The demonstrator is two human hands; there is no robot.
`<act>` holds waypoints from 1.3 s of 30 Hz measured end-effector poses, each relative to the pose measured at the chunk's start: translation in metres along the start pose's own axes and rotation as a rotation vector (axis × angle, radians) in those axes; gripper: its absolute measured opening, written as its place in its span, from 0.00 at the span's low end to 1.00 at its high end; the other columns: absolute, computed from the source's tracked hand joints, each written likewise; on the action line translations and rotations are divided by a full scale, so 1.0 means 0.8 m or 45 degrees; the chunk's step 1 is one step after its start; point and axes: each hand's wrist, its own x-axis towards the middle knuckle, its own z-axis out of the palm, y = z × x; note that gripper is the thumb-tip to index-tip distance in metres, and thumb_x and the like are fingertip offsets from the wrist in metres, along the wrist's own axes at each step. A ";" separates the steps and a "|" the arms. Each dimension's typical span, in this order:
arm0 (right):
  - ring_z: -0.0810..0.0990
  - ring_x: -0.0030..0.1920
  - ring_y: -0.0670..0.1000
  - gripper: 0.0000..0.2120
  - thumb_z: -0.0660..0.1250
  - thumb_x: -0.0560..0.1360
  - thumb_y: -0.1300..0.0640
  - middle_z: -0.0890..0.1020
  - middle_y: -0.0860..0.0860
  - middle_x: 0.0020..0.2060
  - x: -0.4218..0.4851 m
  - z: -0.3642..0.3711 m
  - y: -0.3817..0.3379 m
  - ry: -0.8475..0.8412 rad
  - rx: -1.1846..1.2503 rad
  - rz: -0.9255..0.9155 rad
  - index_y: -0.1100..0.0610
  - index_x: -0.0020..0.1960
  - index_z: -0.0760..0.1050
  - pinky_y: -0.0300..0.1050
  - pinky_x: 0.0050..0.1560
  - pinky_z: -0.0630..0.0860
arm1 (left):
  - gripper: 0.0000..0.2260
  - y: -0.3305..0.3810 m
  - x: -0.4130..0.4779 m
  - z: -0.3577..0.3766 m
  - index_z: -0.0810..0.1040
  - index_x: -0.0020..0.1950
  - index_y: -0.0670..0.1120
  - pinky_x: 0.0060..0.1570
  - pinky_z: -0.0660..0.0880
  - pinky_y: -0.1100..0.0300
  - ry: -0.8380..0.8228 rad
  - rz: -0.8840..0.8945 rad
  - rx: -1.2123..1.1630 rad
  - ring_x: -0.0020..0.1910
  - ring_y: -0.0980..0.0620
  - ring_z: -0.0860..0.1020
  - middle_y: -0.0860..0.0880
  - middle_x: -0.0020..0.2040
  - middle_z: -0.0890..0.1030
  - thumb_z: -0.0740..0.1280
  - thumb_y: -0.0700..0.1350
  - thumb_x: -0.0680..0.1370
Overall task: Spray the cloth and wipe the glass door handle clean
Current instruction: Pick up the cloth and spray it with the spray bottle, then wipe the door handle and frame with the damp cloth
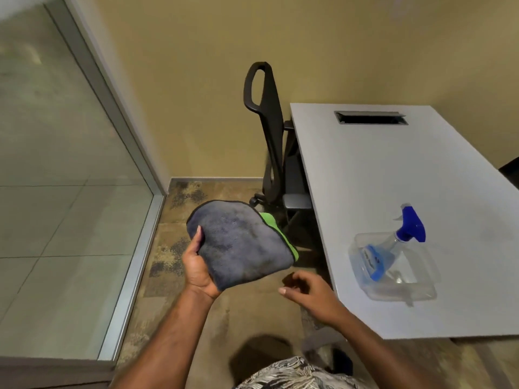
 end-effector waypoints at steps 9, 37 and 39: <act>0.79 0.59 0.44 0.30 0.80 0.67 0.48 0.79 0.43 0.59 0.061 0.096 -0.160 -0.469 0.113 -0.124 0.42 0.63 0.69 0.42 0.58 0.80 | 0.22 0.084 -0.048 -0.063 0.78 0.63 0.39 0.48 0.82 0.42 0.143 0.151 -0.184 0.51 0.37 0.85 0.38 0.56 0.84 0.58 0.55 0.83; 0.85 0.50 0.60 0.28 0.74 0.66 0.55 0.84 0.66 0.51 0.087 0.385 -0.370 -1.117 1.074 0.439 0.68 0.60 0.73 0.52 0.48 0.82 | 0.15 0.199 -0.231 -0.251 0.78 0.64 0.42 0.41 0.82 0.55 1.104 0.714 0.012 0.43 0.50 0.86 0.42 0.52 0.85 0.63 0.49 0.84; 0.86 0.47 0.60 0.23 0.70 0.69 0.56 0.84 0.65 0.49 0.070 0.405 -0.380 -1.154 1.094 0.473 0.68 0.59 0.73 0.48 0.40 0.83 | 0.21 0.196 -0.250 -0.278 0.77 0.61 0.46 0.40 0.82 0.56 1.533 0.735 0.495 0.39 0.52 0.84 0.48 0.47 0.82 0.67 0.62 0.79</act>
